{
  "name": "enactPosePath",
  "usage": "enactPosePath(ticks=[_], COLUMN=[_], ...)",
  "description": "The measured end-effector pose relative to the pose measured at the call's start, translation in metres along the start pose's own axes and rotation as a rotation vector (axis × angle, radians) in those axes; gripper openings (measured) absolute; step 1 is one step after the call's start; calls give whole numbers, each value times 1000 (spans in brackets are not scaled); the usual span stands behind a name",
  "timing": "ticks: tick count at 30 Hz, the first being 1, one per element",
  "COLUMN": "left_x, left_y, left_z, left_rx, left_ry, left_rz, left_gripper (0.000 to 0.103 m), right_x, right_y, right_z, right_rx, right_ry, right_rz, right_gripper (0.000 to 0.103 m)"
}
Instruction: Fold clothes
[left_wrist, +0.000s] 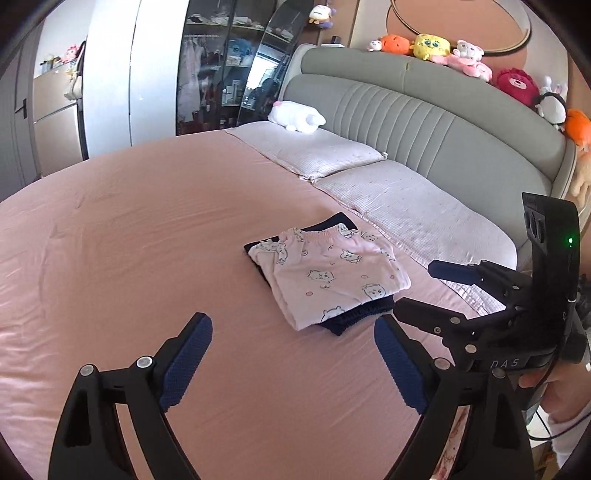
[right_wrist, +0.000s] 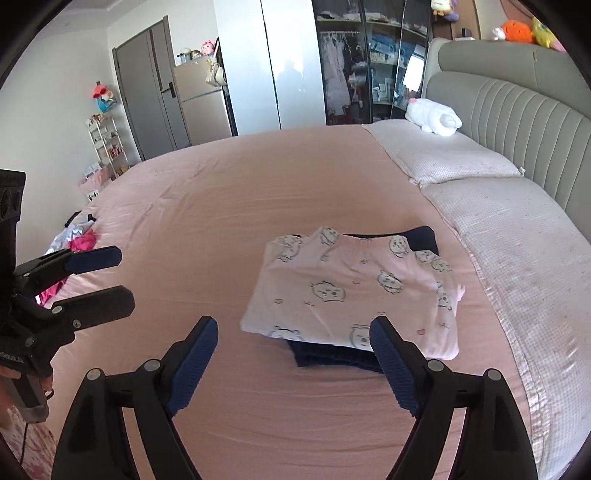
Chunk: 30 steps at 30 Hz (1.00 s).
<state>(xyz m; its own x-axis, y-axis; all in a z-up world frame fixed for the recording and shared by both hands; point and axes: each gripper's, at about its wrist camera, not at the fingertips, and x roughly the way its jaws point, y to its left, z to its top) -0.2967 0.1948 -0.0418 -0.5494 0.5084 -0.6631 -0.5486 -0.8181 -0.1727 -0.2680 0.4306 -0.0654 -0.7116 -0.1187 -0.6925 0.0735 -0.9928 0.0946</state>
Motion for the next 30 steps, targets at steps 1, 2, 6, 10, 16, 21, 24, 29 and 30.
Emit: enactPosePath(ticks=[1,2,6,10,16,21,24,29,30], left_x=[-13,-26,-76,-124,-196,-245,-266,-291,-295], left_y=[2,5,15,24,28,23,34,51,56], left_z=[-4,-9,-31,-56,-109,-158,-178,-191,-192], left_rx=[-11,-20,-55,-84,-162,-154,-235,-279,-297], left_ry=[-4,-11,-36,-49,-65,-66,-65,-91,-84], left_rz=[5,12,52,108,147,269,278,367,385], left_gripper=[92,93,103,103,103,103,103,103,103], right_x=[-6,-12,-38,-57,-83,-99,-108,-122,-122], right_y=[14,28,79,120,175,204,222,254,262], right_z=[0,0,-5,-18,-42,-61,-72,-90,-93], right_rx=[-5,-10,-9,12,-30,-46,-56,-71,-68], right_ry=[-7,-14,-54,-50,0,-7,-12,-24,-38], right_rz=[0,5,43,71,137,153,162,185,201], right_gripper=[92,97,103,103,103,103,103,103,103])
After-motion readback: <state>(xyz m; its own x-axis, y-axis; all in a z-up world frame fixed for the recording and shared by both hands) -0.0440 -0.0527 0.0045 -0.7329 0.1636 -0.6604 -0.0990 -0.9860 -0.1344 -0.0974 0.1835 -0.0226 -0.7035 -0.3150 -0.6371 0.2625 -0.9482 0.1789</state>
